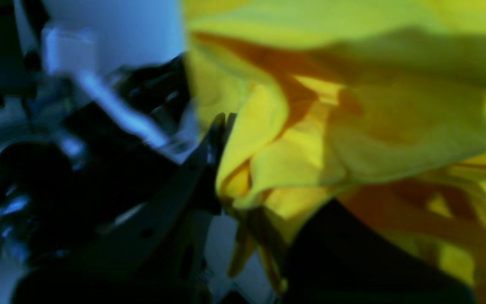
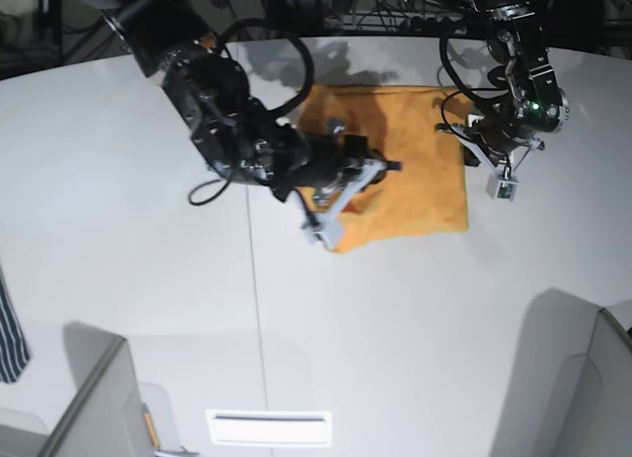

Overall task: Fold the T-shirt properly
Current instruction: 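Grasp the strip end with the right gripper and fold it toward the left gripper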

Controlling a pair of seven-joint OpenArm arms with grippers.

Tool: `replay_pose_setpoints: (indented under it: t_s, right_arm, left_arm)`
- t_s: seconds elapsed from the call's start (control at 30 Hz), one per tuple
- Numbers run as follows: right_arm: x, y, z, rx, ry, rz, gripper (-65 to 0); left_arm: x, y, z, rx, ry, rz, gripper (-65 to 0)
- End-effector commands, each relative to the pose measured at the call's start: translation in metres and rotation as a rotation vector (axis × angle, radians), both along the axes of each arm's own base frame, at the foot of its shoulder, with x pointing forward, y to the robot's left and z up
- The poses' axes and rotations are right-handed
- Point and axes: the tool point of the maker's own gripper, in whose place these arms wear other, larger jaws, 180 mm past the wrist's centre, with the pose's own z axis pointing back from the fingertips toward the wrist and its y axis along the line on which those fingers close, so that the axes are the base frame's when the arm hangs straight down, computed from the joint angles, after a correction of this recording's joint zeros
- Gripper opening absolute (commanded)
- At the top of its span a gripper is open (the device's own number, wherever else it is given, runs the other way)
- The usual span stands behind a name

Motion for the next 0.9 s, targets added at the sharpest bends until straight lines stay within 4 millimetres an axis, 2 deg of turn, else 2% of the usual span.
replay_pose_setpoints:
  t_s: [0.0, 0.1, 0.23, 0.37, 0.47, 0.6, 0.73, 0.87]
  right_arm:
    - [0.007, 0.011, 0.017, 0.039, -0.034, 0.006, -65.0]
    - [0.013, 0.027, 0.020, 0.018, -0.055, 0.009, -65.0]
    - [0.017, 0.043, 0.007, -0.063, -0.085, 0.020, -65.0]
    - [0.022, 0.042, -0.008, -0.124, -0.104, 0.002, -65.0]
    - [0.031, 0.040, -0.011, -0.134, -0.130, -0.030, -65.0]
    - [0.031, 0.040, -0.016, -0.141, -0.126, -0.033, -65.0]
    - [0.027, 0.053, -0.009, -0.145, -0.161, 0.016, -65.0]
    - [0.028, 0.062, -0.022, -0.196, -0.150, 0.058, -65.0]
  left_arm:
    - [0.003, 0.002, 0.007, 0.007, -0.026, -0.009, -65.0]
    - [0.000, 0.002, 0.005, 0.009, -0.019, -0.009, -65.0]
    - [-0.008, 0.003, 0.002, 0.010, -0.005, -0.009, -65.0]
    - [-0.010, 0.006, 0.001, 0.014, 0.000, 0.000, -65.0]
    - [-0.009, 0.012, 0.004, 0.028, -0.004, -0.005, -65.0]
    - [-0.009, 0.013, 0.004, 0.028, -0.004, -0.004, -65.0]
    - [-0.009, 0.013, 0.004, 0.030, -0.003, -0.004, -65.0]
    - [-0.009, 0.013, 0.005, 0.028, -0.008, -0.004, -65.0]
